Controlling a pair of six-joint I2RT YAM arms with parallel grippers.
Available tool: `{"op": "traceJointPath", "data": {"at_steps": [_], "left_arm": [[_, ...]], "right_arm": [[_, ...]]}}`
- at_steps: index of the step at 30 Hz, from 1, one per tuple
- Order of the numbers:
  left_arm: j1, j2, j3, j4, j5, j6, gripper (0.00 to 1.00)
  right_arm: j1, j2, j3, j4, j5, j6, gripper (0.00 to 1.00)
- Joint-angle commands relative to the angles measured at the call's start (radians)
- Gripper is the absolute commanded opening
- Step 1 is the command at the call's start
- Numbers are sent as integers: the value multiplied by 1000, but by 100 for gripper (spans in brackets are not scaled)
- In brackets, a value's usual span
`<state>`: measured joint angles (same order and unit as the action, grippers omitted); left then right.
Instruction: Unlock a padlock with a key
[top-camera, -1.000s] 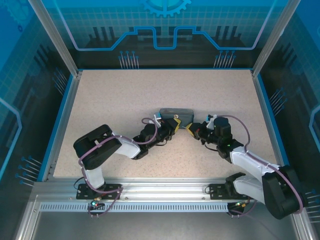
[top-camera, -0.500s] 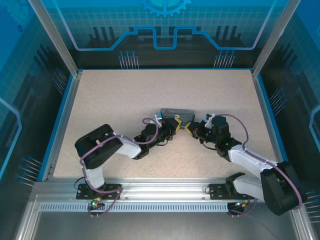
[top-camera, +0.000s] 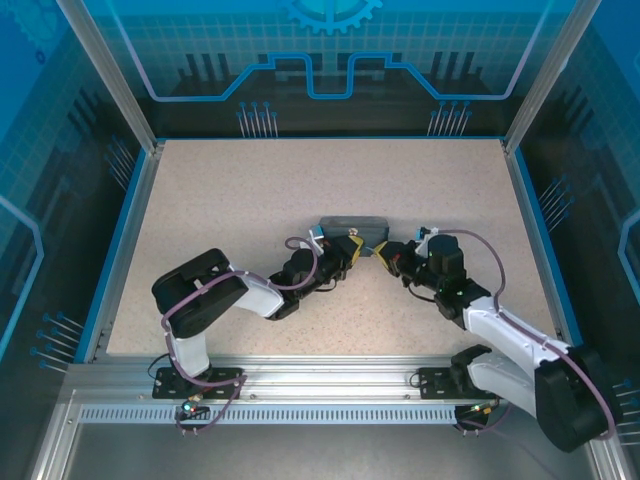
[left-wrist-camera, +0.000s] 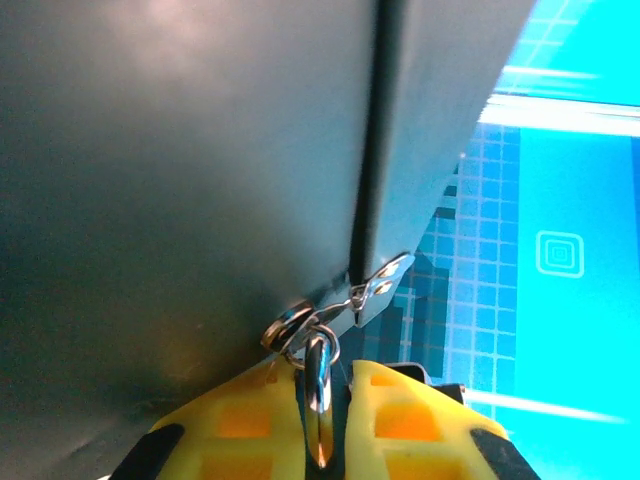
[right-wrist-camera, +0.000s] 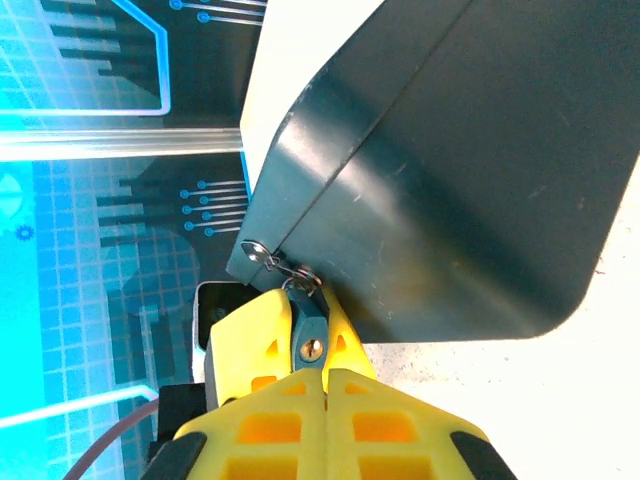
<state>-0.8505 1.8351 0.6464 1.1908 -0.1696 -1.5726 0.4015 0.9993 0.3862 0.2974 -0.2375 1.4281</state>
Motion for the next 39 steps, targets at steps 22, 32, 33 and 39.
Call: {"op": "traceJointPath", "data": {"at_steps": [22, 32, 33, 39], "left_arm": [[-21, 26, 24, 136, -93, -16, 0], [-24, 42, 29, 147, -91, -26, 0], [-25, 43, 29, 147, -91, -27, 0], [-25, 43, 27, 151, -91, -29, 0]], "right_arm": [[159, -10, 34, -75, 291, 122, 0], [170, 43, 80, -46, 288, 111, 0], [171, 49, 81, -40, 287, 111, 0], [178, 64, 75, -33, 292, 115, 0]]}}
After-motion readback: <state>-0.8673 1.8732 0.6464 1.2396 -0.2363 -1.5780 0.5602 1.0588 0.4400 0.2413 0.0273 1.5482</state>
